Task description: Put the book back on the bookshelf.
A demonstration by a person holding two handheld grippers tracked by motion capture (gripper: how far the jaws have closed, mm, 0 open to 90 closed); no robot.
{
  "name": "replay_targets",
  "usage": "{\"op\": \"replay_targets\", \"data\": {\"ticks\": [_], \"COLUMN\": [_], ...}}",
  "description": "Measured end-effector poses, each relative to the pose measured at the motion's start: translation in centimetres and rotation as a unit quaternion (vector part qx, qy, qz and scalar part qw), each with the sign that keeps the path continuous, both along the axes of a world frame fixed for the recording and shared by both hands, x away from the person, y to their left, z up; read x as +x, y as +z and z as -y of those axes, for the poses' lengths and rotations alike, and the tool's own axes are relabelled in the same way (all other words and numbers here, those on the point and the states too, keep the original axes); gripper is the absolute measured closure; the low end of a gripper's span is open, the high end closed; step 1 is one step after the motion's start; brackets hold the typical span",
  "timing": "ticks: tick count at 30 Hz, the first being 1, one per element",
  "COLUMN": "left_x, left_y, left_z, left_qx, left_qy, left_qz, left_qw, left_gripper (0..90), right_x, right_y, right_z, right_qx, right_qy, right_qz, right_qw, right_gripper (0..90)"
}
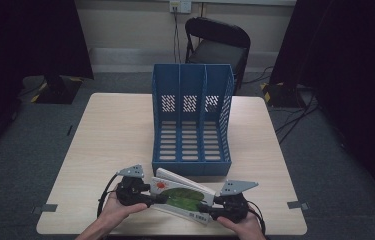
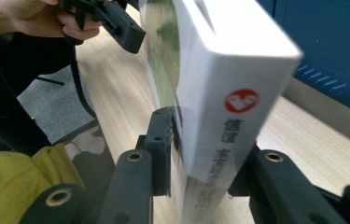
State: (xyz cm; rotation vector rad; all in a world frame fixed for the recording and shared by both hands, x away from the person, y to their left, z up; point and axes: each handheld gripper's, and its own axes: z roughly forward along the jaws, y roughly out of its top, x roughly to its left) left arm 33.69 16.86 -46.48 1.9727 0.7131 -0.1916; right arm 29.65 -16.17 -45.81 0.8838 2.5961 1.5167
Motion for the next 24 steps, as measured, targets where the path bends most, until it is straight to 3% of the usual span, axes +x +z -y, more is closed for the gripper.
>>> {"op": "replay_targets", "data": {"ticks": [8,12,17,24], "left_x": [0.5,1.0,1.4,1.4], "left_y": [0.2,-0.1,-0.6,-0.9], "left_z": [-1.5,-2.0,-1.3,-0.3], "left_qx": [0.0,0.011,0.025,0.032], "left_qy": [0.032,0.055,0.05,0.041], "left_qz": [-0.004,-0.009,-0.008,-0.01], "left_qw": [0.9995,0.9984,0.9984,0.9986], "left_gripper": [43.6,38.3,32.3,31.8], "right_x": [-0.2,-0.4,-0.8,-1.2], "right_y": [0.3,0.3,0.2,-0.1], "right_z": [0.7,0.9,0.6,-0.3], "right_qx": [-0.011,-0.014,-0.008,0.004], "right_qy": [-0.007,-0.007,-0.009,-0.004], "right_qz": [0.008,0.01,0.014,0.019], "right_qw": [0.9999,0.9998,0.9998,0.9998], "right_gripper": [73.5,74.0,73.8,70.7]}}
